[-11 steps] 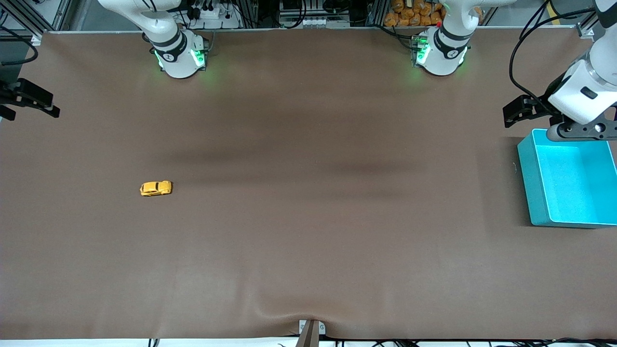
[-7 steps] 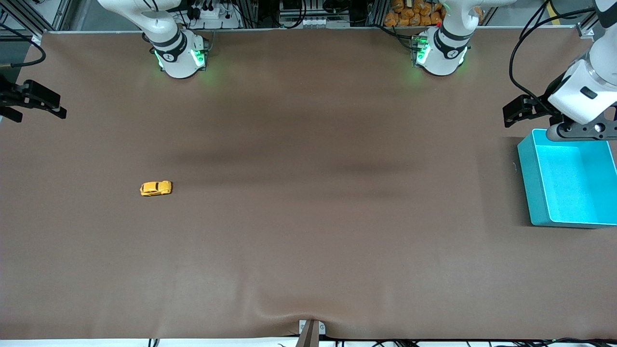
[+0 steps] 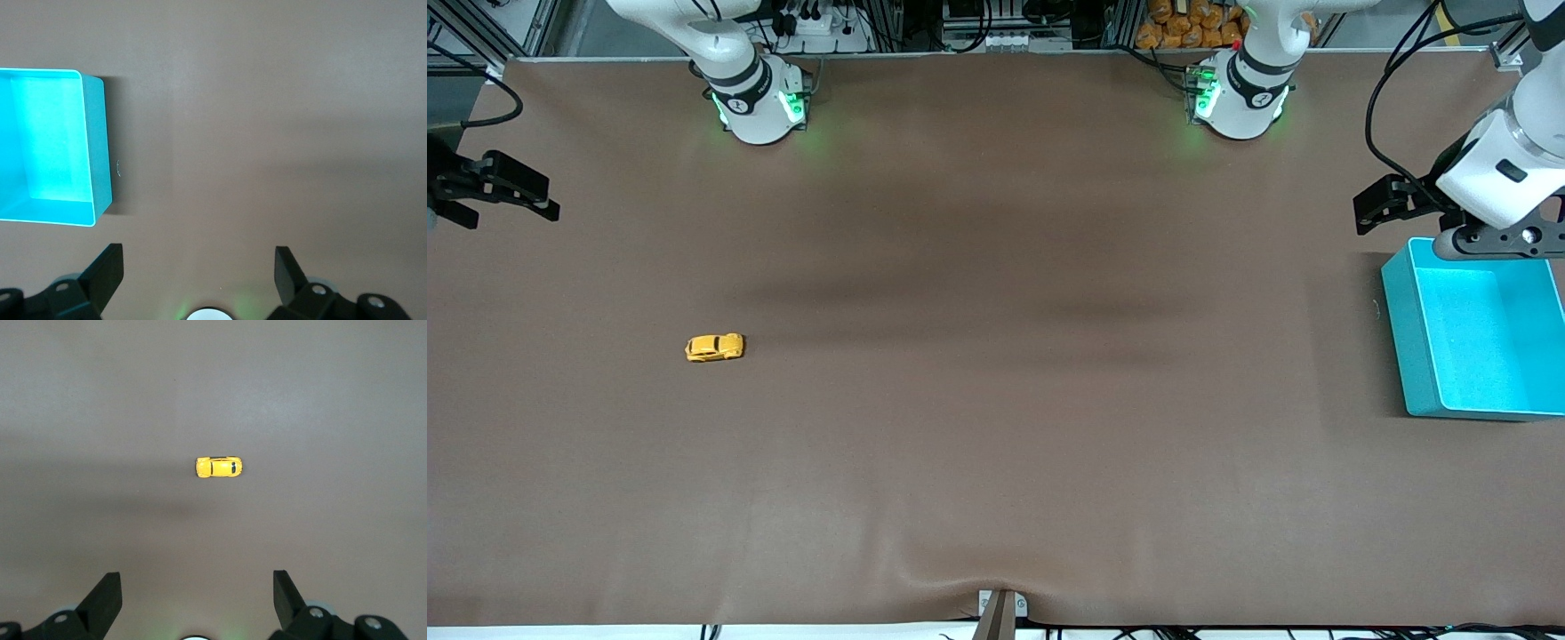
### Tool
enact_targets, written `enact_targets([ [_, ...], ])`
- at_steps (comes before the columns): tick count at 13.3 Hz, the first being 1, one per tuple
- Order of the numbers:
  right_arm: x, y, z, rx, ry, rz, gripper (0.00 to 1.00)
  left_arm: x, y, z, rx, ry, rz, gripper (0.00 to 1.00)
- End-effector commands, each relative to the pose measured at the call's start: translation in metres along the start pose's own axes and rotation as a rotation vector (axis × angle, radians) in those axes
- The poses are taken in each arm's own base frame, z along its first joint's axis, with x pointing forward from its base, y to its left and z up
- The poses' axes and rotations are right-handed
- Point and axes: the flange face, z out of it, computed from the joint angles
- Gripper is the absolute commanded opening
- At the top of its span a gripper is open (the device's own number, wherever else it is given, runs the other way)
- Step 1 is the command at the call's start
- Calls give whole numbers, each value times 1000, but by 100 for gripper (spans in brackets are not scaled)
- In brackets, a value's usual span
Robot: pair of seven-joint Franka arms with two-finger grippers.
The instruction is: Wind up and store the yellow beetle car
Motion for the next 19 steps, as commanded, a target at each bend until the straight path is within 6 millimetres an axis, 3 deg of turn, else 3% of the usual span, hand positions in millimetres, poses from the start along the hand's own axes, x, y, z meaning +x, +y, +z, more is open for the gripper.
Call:
enact_targets([
  [1, 3, -3, 0, -21, -4, 9, 100, -10, 1, -11, -21, 3, 5, 100],
  [8, 6, -3, 0, -17, 10, 11, 100, -12, -3, -14, -28, 10, 4, 100],
  [15, -1, 10, -6, -1, 15, 32, 100, -12, -2, -13, -25, 5, 1, 100],
  [19, 5, 10, 13, 4, -16, 24, 100, -12, -3, -14, -26, 8, 3, 100],
])
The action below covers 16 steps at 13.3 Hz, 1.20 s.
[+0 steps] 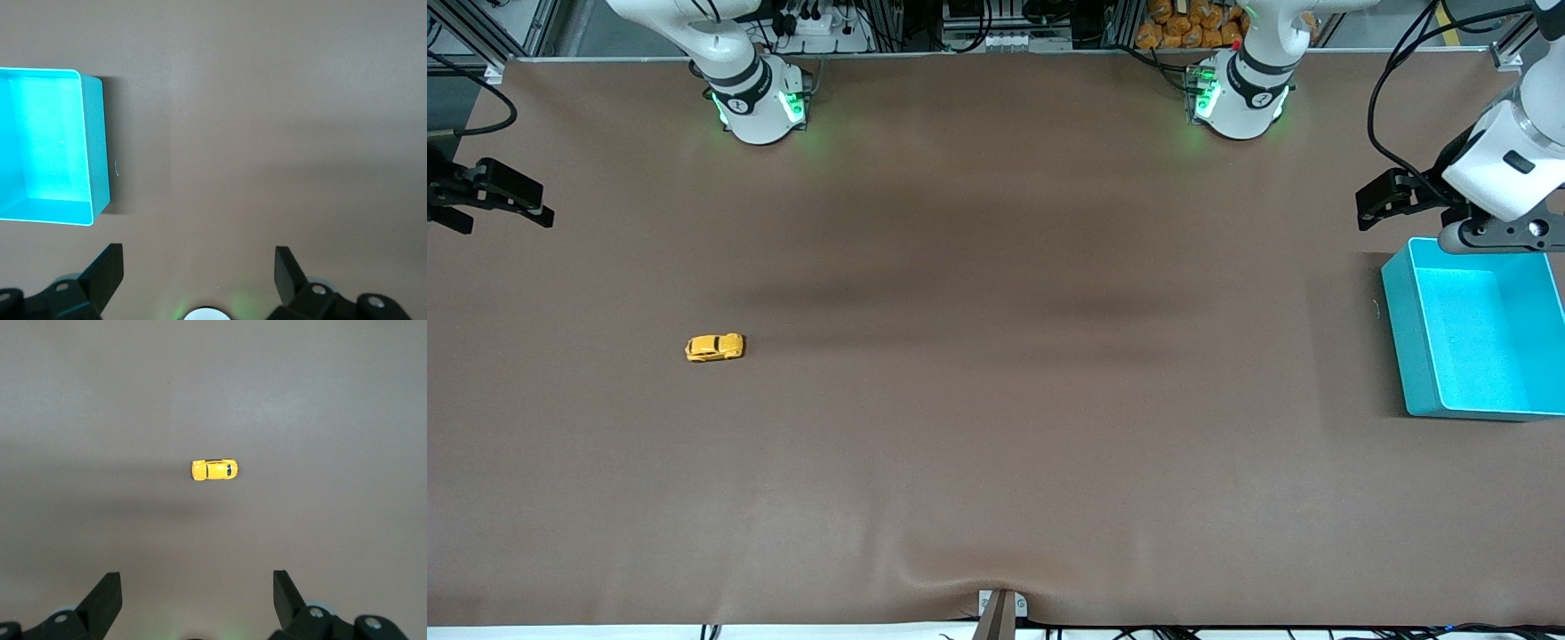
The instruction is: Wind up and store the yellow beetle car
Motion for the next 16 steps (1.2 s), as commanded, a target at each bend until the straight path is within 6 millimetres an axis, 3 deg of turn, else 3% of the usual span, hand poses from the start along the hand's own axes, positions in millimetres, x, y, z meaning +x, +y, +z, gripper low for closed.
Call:
enact_targets([
  [1, 4, 0, 14, 3, -19, 0, 100, -9, -2, -10, -17, 5, 7, 100],
  [3, 9, -3, 32, 7, -17, -31, 100, -9, -2, -10, -17, 5, 7, 100],
  [7, 17, -1, 85, 11, -27, -155, 100, -9, 0, -10, -29, 4, 1, 100],
  [12, 22, -7, 134, 8, -12, -478, 100, -9, 0, -9, -29, 2, 2, 100],
  [16, 20, -37, 177, 11, -25, -756, 100, -12, -3, -14, -31, 11, 5, 100],
])
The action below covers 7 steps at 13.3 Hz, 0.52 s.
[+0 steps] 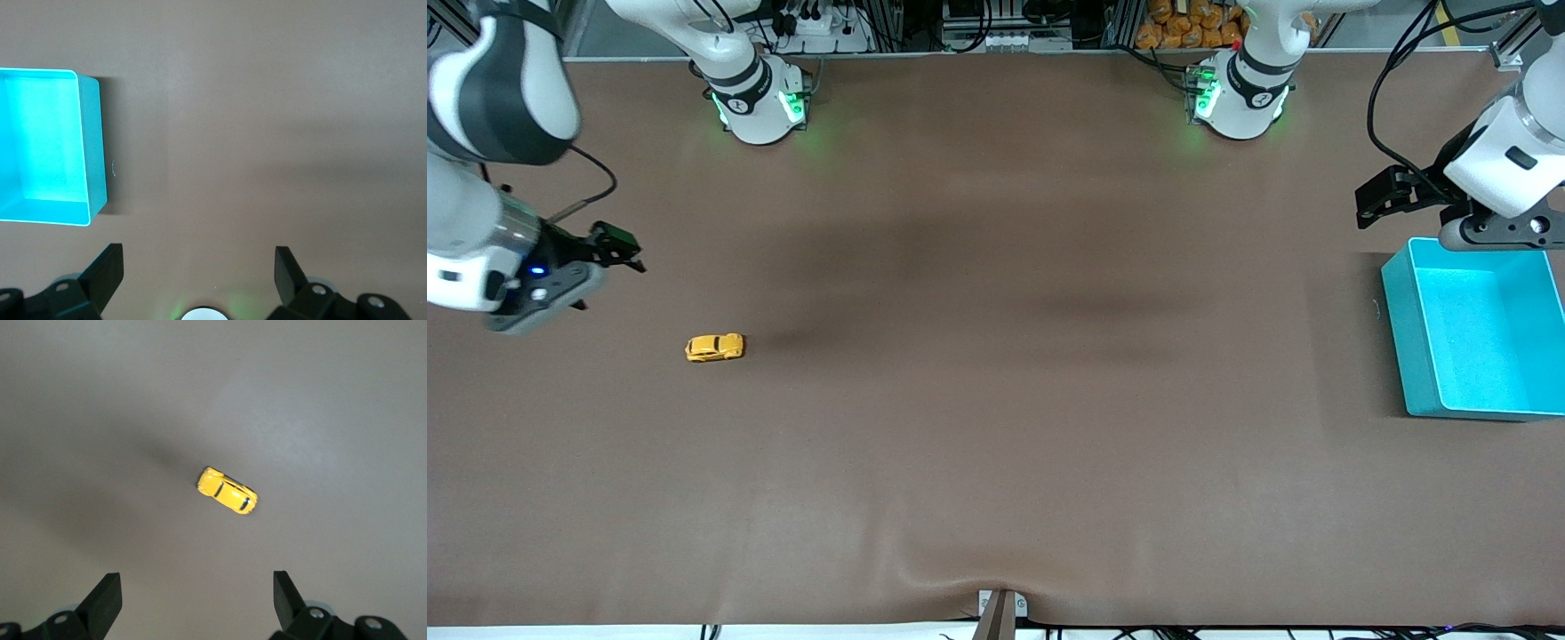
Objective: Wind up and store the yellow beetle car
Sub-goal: 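Move the right gripper down over the yellow beetle car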
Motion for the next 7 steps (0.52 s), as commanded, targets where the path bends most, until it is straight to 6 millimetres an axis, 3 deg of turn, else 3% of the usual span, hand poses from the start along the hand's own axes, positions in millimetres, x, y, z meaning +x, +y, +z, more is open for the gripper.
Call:
enact_targets([
  [1, 6, -18, 25, -3, 6, -196, 100, -10, -4, -11, -22, 7, 5, 100],
  [3, 7, -13, 63, -8, 4, -341, 100, -11, -3, -10, -20, -3, 8, 100],
  [7, 16, 17, 137, 9, -30, -605, 100, -15, -7, -15, -19, 0, 57, 100],
])
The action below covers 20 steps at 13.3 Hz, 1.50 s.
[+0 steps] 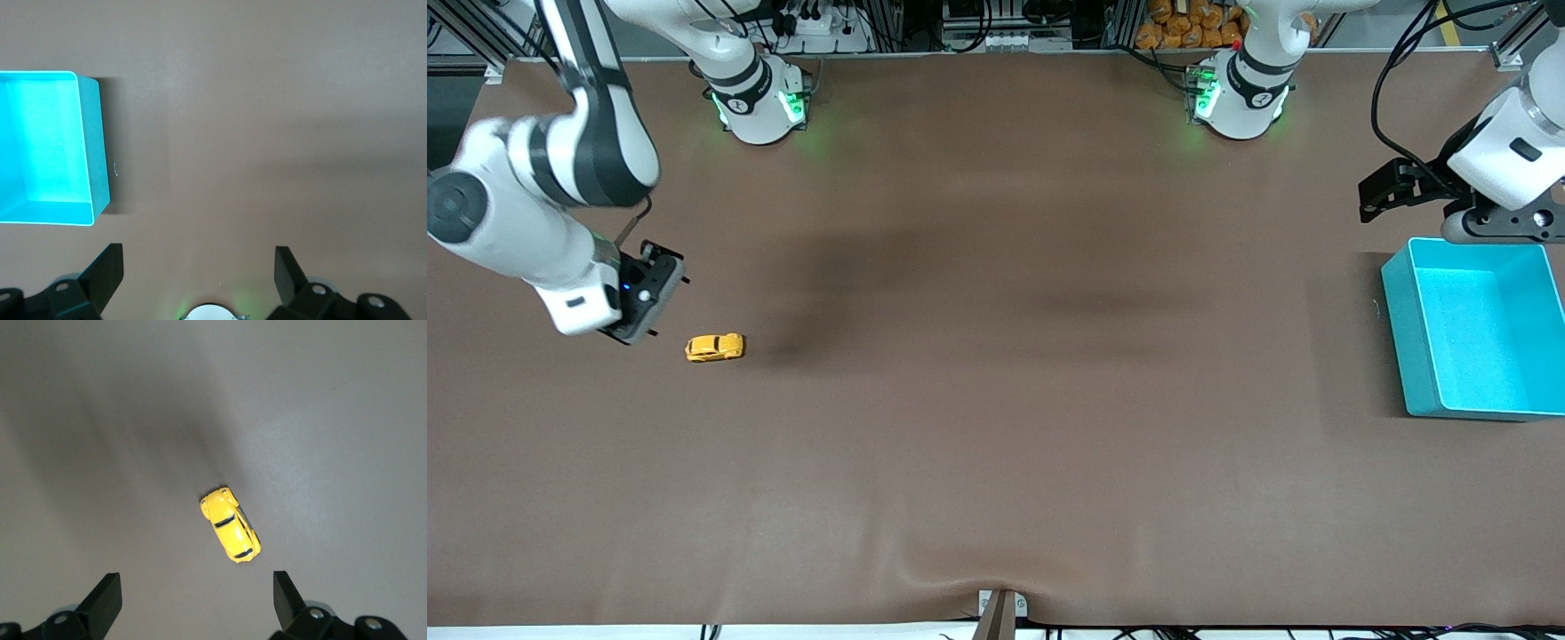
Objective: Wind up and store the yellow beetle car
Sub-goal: 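Move the right gripper down over the yellow beetle car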
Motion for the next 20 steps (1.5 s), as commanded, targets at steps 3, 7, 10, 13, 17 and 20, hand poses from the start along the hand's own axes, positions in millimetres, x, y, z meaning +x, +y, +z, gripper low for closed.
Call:
enact_targets([
  [3, 0, 26, 71, 6, -18, -231, 98, -15, -5, -14, -19, 3, 18, 100],
  [7, -2, 23, 114, -31, -20, -347, 96, -15, -5, -12, -18, -9, 18, 100],
  [10, -4, 19, 134, 7, -30, -355, 94, -14, -7, -10, -16, -12, 4, 100],
  [13, -6, 14, 141, 15, -32, -365, 94, -14, -8, -10, -16, -14, -2, 100],
  [17, -8, 22, 150, -32, -30, -424, 91, -14, -8, -8, -12, -18, -7, 100],
  [20, -17, 26, 158, -38, -31, -435, 89, -14, -12, -7, -15, -19, 2, 100],
])
